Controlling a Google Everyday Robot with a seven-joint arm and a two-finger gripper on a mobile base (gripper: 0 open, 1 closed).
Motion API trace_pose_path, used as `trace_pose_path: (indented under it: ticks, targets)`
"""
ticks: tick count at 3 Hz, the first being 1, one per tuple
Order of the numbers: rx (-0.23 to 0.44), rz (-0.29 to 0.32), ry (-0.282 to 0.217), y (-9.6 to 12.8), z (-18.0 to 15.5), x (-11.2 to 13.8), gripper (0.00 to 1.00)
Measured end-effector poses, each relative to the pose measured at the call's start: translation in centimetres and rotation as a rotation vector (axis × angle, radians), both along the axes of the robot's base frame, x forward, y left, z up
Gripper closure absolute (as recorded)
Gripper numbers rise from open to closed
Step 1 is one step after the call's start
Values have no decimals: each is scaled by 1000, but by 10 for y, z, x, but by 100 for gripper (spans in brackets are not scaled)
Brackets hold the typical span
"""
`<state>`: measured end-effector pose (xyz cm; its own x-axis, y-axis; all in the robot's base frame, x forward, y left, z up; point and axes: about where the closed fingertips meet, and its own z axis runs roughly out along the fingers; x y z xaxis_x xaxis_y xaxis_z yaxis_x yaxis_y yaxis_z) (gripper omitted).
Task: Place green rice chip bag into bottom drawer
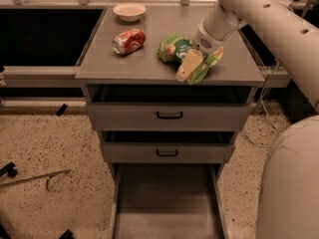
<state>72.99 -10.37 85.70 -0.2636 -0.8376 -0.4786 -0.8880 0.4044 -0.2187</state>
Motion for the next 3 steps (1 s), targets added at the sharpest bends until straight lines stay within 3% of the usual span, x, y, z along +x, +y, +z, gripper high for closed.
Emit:
trace_pose_path:
  ticks: [2,3]
  targets:
    - [0,0,0,0,0,0,63]
    - [11,-4,8,-5,5,-20,86]
